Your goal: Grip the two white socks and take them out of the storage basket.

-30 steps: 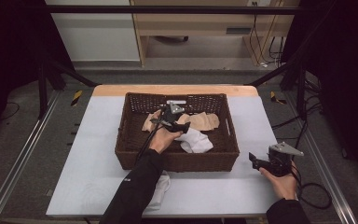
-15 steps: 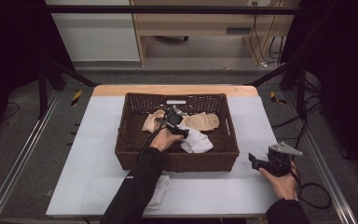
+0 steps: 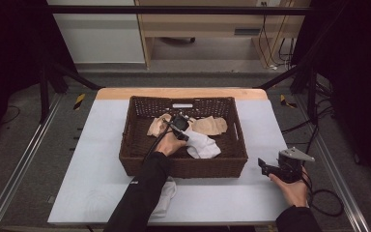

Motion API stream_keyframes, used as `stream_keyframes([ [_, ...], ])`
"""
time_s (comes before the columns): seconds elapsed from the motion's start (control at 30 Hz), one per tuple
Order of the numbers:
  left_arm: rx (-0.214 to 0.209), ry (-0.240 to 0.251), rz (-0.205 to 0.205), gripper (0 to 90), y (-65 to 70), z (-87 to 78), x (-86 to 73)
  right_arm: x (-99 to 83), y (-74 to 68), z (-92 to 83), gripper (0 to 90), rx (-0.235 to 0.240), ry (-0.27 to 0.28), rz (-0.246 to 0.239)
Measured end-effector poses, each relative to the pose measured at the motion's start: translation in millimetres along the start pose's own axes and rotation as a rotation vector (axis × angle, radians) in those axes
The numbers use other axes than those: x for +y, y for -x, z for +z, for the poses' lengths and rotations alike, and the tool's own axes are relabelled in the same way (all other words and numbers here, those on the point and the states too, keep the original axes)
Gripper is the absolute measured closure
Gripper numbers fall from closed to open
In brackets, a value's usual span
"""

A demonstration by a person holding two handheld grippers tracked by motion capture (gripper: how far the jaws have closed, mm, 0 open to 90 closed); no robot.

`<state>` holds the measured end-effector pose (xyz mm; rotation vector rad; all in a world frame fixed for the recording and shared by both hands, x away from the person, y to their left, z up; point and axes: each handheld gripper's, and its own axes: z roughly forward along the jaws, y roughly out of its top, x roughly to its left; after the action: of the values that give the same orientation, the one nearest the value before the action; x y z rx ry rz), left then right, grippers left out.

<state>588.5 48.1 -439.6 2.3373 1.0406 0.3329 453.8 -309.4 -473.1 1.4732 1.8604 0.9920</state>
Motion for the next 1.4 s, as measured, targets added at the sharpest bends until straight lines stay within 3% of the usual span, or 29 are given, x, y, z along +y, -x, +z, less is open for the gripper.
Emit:
stream_keyframes([
  [0.03, 0.011, 0.035, 0.000, 89.7, -0.4, -4.2, 1.6, 0.0, 0.2, -0.1, 16.0, 0.000, 0.000, 0.001],
  [0.13, -0.016, 0.152, -0.058, 89.8, -1.5, -16.7, 3.9, 0.2, 0.1, -0.5, 16.1, 0.001, 0.001, 0.007],
  [0.17, -0.049, 0.195, -0.080, 89.8, -2.5, -20.1, 3.7, 0.2, 0.0, -0.5, 16.1, 0.001, 0.002, 0.008],
  [0.2, -0.059, 0.189, -0.073, 89.7, -2.8, -19.9, 3.7, 0.1, 0.1, -0.5, 16.2, 0.000, 0.003, 0.004],
  [0.27, -0.023, 0.174, -0.022, 88.5, -1.5, -15.8, 5.2, 0.0, 0.2, 0.1, 16.2, -0.003, 0.002, 0.001],
  [0.33, -0.011, 0.199, 0.012, 62.6, 1.7, -8.4, 9.1, -0.1, -0.5, 0.4, 16.1, -0.003, -0.003, 0.001],
  [0.37, 0.010, 0.195, 0.032, 55.0, 4.0, -3.7, 11.2, -0.1, -0.6, 0.4, 16.1, -0.001, -0.001, 0.000],
  [0.4, 0.004, 0.186, 0.041, 46.0, 5.5, 2.0, 13.1, -0.1, -0.5, 0.5, 16.1, 0.000, -0.001, -0.001],
  [0.47, -0.011, 0.151, 0.043, 37.0, 7.9, 12.5, 15.2, 0.3, 0.1, 0.8, 16.1, 0.002, -0.001, 0.006],
  [0.53, 0.021, 0.105, 0.065, 33.9, 8.0, 17.5, 14.8, 0.3, 0.6, 0.9, 16.0, 0.005, 0.000, 0.007],
  [0.63, 0.029, 0.030, 0.059, 37.9, 7.1, 21.0, 10.1, 0.0, 0.7, 0.7, 16.0, 0.006, 0.001, 0.002],
  [0.7, 0.024, 0.015, 0.073, 49.7, 7.4, 20.6, 9.8, 0.0, 0.3, 0.2, 16.0, 0.007, 0.001, 0.005],
  [0.77, 0.038, -0.019, 0.090, 71.7, 5.9, 18.2, 9.4, -0.1, 0.3, 0.2, 16.0, 0.005, 0.001, 0.005],
  [0.83, 0.018, -0.009, 0.059, 82.0, 2.9, 14.1, 8.6, 0.0, 0.5, 0.5, 16.0, 0.004, 0.002, 0.003],
  [0.93, 0.015, 0.059, 0.023, 84.7, -1.6, 2.8, 7.3, -0.1, 0.6, -0.2, 16.0, 0.006, 0.003, 0.006],
  [1.0, 0.025, 0.122, 0.019, 85.2, -2.4, -7.3, 7.9, -0.2, 0.7, 0.0, 16.0, 0.004, 0.001, 0.006],
  [1.1, 0.005, 0.194, 0.019, 85.5, -3.4, -21.4, 6.7, -0.4, 0.4, -0.1, 16.0, 0.004, 0.001, 0.002],
  [1.2, -0.039, 0.293, 0.003, 85.4, -4.1, -43.5, 6.1, -0.4, 0.7, 0.7, 16.0, 0.002, -0.001, 0.004],
  [1.4, -0.065, 0.493, 0.013, 85.4, 3.8, -90.0, 4.4, -0.6, 0.4, 1.3, 16.0, -0.003, -0.004, -0.002],
])
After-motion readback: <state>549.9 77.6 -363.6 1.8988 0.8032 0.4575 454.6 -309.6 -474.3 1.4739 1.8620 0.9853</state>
